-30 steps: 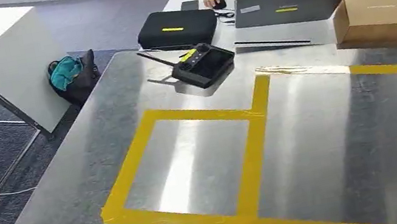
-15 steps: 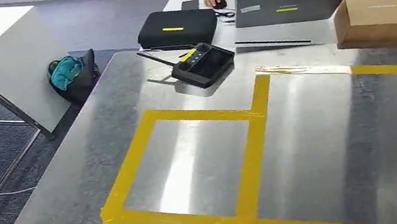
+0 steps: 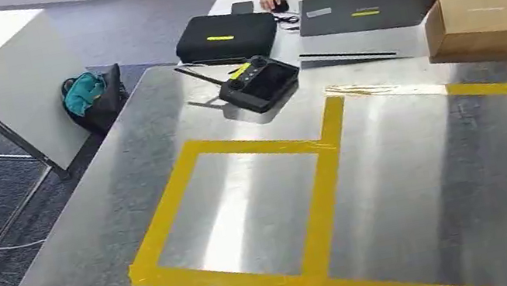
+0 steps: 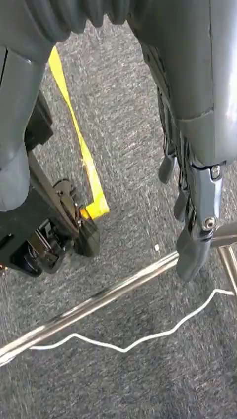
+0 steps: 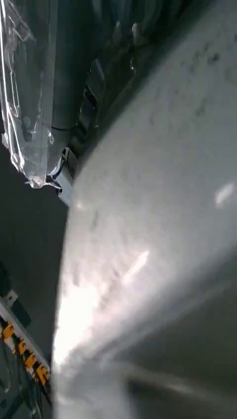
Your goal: Take the parts from the cabinet and place them on the table.
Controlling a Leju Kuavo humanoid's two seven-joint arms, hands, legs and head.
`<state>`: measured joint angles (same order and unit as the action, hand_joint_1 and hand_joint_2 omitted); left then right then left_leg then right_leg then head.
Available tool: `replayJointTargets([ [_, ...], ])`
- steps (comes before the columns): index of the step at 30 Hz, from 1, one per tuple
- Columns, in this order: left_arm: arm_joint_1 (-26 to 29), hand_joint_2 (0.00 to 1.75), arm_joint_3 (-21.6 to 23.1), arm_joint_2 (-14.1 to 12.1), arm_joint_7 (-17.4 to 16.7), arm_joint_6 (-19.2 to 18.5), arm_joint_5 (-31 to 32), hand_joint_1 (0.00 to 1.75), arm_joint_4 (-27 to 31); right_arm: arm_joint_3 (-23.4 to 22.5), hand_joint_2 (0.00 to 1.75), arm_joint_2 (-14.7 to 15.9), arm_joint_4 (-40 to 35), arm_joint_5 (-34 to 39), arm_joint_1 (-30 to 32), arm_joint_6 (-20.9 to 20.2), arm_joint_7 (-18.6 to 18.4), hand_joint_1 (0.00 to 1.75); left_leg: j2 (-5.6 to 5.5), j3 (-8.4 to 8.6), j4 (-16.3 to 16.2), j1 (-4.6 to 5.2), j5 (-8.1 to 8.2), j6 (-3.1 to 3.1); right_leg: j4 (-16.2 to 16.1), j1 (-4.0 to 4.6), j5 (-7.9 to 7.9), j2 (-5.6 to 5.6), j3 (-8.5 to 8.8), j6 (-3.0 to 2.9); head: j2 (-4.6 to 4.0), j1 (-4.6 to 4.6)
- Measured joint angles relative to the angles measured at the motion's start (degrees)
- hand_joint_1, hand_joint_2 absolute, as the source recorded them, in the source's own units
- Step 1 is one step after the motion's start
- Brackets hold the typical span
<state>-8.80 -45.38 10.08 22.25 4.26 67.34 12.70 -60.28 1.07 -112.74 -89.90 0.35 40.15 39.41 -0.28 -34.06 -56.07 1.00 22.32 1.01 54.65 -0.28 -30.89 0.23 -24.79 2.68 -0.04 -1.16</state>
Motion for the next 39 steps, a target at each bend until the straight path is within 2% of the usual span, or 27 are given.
replayJointTargets([
  [7, -0.05, 1.75, 0.37, 0.0, -0.13, -0.07, -0.04, 0.0, 0.0, 2.36, 1.75, -2.61, -0.46, 0.0, -0.11, 0.0, 0.0, 1.75, 0.0, 0.0, 0.0, 0.01, 0.0, 0.0, -0.01, 0.0, 0.0, 0.04, 0.01, 0.0, 0.0, -0.02],
  [12, -0.14, 1.75, 0.9, 0.17, -0.24, -0.09, -0.07, 0.0, 0.0, 8.18, 1.75, -7.92, -1.29, -0.11, -0.02, 0.15, -0.09, 1.75, 0.01, 0.06, 0.0, -0.17, 0.0, -0.01, -0.01, 0.17, 0.01, 0.07, 0.05, -0.02, 0.0, 0.05],
  [16, -0.14, 1.75, 1.25, 0.22, -0.26, -0.09, -0.18, 0.0, 0.0, 11.02, 1.75, -10.74, -1.49, -0.2, -0.01, 0.15, -0.7, 1.75, 0.03, 0.06, 0.0, -0.25, 0.01, -0.04, -0.02, 0.28, -0.01, 0.12, 0.11, -0.08, 0.0, 0.02],
  [18, -0.12, 1.75, 1.49, 0.22, -0.26, -0.09, -0.57, 0.0, 0.0, 14.22, 1.75, -12.35, -0.15, -0.46, 0.98, 0.33, -6.57, 1.75, 0.04, 0.1, 0.0, -0.37, -0.01, -0.14, -0.09, 0.42, 0.08, 0.2, 0.2, -0.21, 0.0, 0.07],
  [21, -0.12, 1.75, 1.68, 0.24, -0.26, -0.09, -1.44, 0.0, 0.0, 25.58, 1.75, -12.53, 2.05, -0.3, 3.62, 0.42, -21.56, 1.75, 0.29, 0.41, 0.01, -0.86, 0.13, -0.5, -0.4, 0.85, 0.17, 0.47, 0.51, -0.58, 0.0, -0.02],
  [23, -0.1, 1.75, 1.84, 0.22, -0.18, -0.02, -2.16, 0.0, 0.0, 34.11, 1.75, -11.31, 2.51, 2.9, 4.82, -0.3, -30.26, 1.75, 0.32, 0.54, 0.01, -1.01, 0.18, -0.6, -0.54, 0.97, 0.15, 0.45, 0.75, -0.73, 0.0, 0.02],
  [24, -0.03, 1.75, 1.86, 0.2, -0.02, 0.17, -2.69, 0.0, 0.0, 39.17, 1.75, -9.44, 2.58, 6.6, 5.16, -1.32, -33.78, 1.75, 0.33, 0.63, 0.01, -1.14, 0.18, -0.62, -0.64, 1.12, 0.11, 0.45, 0.87, -0.84, 0.0, 0.07],
  [25, 0.17, 1.75, 1.86, 0.13, 0.07, 0.24, -3.04, 0.0, 0.0, 43.34, 1.75, -7.21, 2.62, 10.4, 5.43, -2.69, -36.18, 1.75, 0.44, 0.73, 0.02, -1.3, 0.26, -0.82, -0.72, 1.27, -0.09, 0.54, 0.95, -1.64, 0.0, -0.06],
  [26, 0.31, 1.75, 1.88, 0.04, 0.11, 0.33, -3.19, 0.0, 0.0, 47.1, 1.75, -5.71, 2.64, 12.93, 5.27, -3.62, -37.89, 1.75, 0.74, 0.81, 0.03, -1.46, 0.29, -0.94, -0.78, 1.49, 0.12, 0.82, 0.98, -2.16, 0.0, -0.02],
  [30, 0.33, 1.75, 1.99, 0.0, 0.13, 0.39, -3.45, 0.0, 0.0, 59.11, 1.75, -1.68, 2.64, 20.75, 5.12, -5.97, -39.08, 1.75, 1.52, 1.19, 0.03, -1.58, 0.37, -1.11, -0.92, 1.66, 0.36, 1.58, 1.1, -1.83, 0.0, 0.0],
  [34, 0.28, 1.75, 2.05, -0.13, 0.13, 0.39, -3.89, 0.0, 0.0, 68.6, 1.75, 1.94, 2.71, 31.85, 4.96, -12.25, -38.71, 1.75, 1.67, 1.63, 0.04, -1.64, 0.52, -1.41, -0.94, 1.66, 0.42, 1.77, 1.4, -1.75, 0.0, -0.02],
  [35, 0.22, 1.75, 2.12, -0.15, 0.13, 0.31, -3.89, 0.0, 0.0, 70.65, 1.75, 2.79, 3.1, 33.78, 5.43, -14.54, -38.73, 1.75, 1.67, 1.69, 0.04, -1.64, 0.49, -1.38, -0.93, 1.65, 0.43, 1.75, 1.47, -1.7, 0.0, 0.0],
  [36, 0.14, 1.75, 2.21, -0.15, 0.13, 0.26, -3.89, 0.0, 0.0, 72.47, 1.75, 3.45, 3.35, 35.02, 6.26, -16.51, -38.86, 1.75, 1.61, 1.67, 0.04, -1.64, 0.24, -1.09, -0.93, 1.65, 0.49, 1.63, 1.49, -1.58, 0.0, 0.0],
  [37, 0.05, 1.75, 2.41, -0.17, 0.13, 0.26, -3.89, 0.0, 0.0, 74.24, 1.75, 4.18, 3.81, 35.47, 7.5, -18.04, -39.15, 1.75, 1.44, 1.56, 0.04, -1.61, 0.17, -1.01, -0.91, 1.61, 0.82, 1.42, 1.48, -1.0, -0.02, -0.04],
  [39, 0.02, 1.75, 2.76, -0.2, 0.09, 0.22, -3.89, 0.0, 0.0, 77.42, 1.75, 5.46, 4.96, 34.99, 10.4, -18.03, -39.21, 1.75, 0.68, 1.14, 0.04, -1.44, -0.23, -0.73, -0.81, 1.43, 0.76, 0.62, 1.31, -0.88, 0.0, 0.0],
])
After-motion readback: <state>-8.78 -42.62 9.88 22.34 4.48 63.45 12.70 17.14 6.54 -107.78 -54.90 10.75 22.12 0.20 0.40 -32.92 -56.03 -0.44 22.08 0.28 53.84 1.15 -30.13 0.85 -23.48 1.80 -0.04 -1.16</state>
